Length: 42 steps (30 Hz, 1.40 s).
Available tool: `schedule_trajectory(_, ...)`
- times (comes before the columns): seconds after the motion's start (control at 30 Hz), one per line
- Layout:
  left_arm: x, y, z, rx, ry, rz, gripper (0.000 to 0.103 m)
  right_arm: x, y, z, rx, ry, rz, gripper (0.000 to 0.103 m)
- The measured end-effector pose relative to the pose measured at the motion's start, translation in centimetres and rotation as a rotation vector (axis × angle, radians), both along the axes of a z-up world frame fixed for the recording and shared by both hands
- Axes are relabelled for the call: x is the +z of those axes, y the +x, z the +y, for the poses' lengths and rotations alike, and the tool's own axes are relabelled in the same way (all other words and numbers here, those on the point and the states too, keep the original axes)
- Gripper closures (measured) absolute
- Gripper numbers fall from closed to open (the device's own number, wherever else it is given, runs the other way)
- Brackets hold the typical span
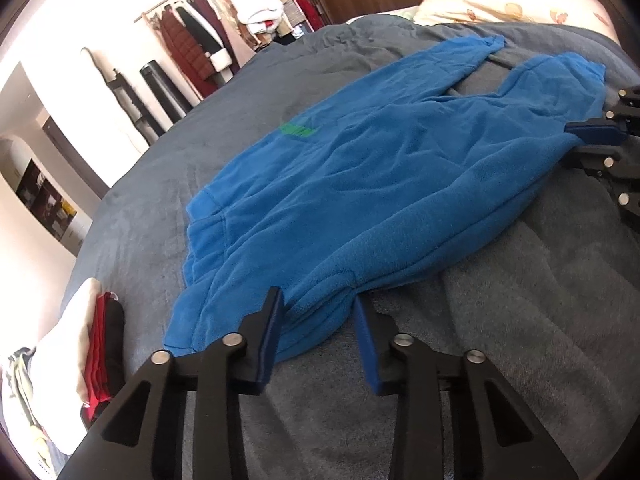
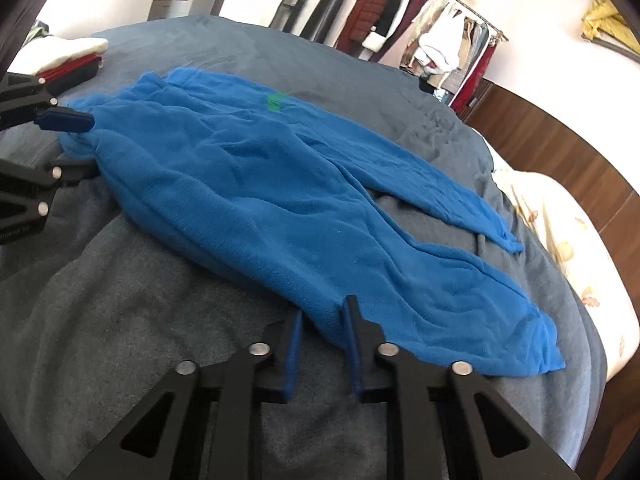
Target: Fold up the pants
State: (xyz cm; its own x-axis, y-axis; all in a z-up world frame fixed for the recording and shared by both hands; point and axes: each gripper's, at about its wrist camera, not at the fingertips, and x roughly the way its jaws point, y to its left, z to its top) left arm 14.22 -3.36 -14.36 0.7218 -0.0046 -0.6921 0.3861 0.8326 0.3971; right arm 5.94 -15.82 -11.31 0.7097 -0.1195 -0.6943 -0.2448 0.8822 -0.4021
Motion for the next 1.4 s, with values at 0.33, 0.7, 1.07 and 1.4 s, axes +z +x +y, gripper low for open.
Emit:
schedule_trajectory(0.33,2.2,-0.4,-0.2,0.033,-0.045,-0.086,0.086,3.7,0.0,-0.8,-0.022,0.088,-0.084,0.091)
schedule_trajectory(0.7,6.8,2.6,-0.7,0.045,-0.074,-0.194,0.089,8.7,3.5,-2.4,-0.025,0.176,-0.165,0.092)
schedule_trajectory(1.07,10.6,8.9,-0.4,0.063,-0.101,-0.222,0.090,12.9,11.4,-2.9,0.010,0.188,-0.168,0.094)
schedule_trajectory(1.4,9.6,16.3,-1.0,0.063,-0.080,-0.136,0.090,11.8,20.8,-3.3,-0.001,0.198,-0.016,0.094)
